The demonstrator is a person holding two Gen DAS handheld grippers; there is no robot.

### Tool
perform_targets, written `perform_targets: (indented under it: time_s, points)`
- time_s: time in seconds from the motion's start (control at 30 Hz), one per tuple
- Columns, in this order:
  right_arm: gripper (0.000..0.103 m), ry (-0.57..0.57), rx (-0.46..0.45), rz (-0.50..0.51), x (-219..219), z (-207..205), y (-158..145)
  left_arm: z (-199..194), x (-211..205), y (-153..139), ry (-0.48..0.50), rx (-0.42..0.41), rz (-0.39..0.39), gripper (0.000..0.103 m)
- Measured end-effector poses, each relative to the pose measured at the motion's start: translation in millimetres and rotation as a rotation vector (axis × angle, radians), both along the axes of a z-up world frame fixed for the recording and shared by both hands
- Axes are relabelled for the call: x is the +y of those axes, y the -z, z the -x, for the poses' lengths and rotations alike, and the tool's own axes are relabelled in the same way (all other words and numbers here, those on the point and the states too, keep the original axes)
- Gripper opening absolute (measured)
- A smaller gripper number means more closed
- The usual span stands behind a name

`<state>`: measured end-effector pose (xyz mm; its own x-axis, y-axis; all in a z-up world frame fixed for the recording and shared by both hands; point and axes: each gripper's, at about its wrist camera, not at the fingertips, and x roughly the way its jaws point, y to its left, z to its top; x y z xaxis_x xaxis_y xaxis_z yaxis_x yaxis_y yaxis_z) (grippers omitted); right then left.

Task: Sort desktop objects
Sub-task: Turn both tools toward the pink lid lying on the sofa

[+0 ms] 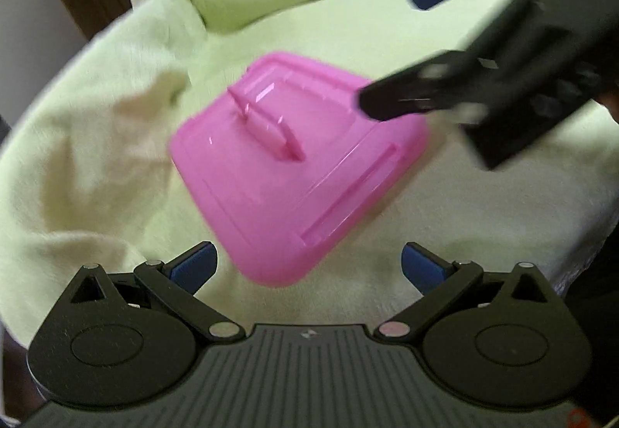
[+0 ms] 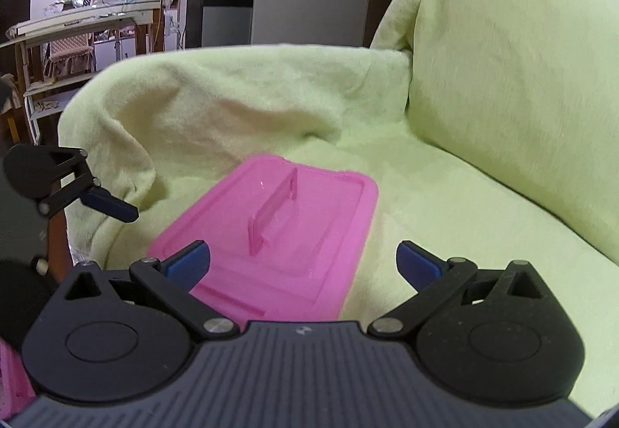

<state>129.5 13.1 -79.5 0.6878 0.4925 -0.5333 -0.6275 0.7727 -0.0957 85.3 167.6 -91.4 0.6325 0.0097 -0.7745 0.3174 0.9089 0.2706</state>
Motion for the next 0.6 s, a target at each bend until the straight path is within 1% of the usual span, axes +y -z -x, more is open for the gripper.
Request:
perform_targets:
  time_s: [0.17, 0.27, 0.33, 0.47, 0.6]
  points:
    - [0.101, 0.024, 0.02, 0.002, -6.2, -5.2, 9.0, -16.3, 20.9, 10.9, -0.001, 0.091, 0.104, 0.102]
    - [0.101, 0.047, 0.025, -0.007, -11.2, -8.5, 8.7, -23.8, 29.8, 14.3, -0.006, 0.102, 0.174, 0.102]
    - [0.101, 0.062, 0.02, -0.011, -14.8, -9.6, 7.2, -27.0, 32.0, 15.0, -0.01, 0.094, 0.208, 0.102]
    - [0.101, 0.101, 0.011, -0.03, -25.1, -11.1, 1.9, -27.1, 20.9, 12.1, 0.025, 0.085, 0.237, 0.102]
    - [0.101, 0.145, 0.007, -0.049, -36.1, -14.0, -4.0, -32.2, -3.7, 9.6, 0.077, 0.071, 0.236, 0.102]
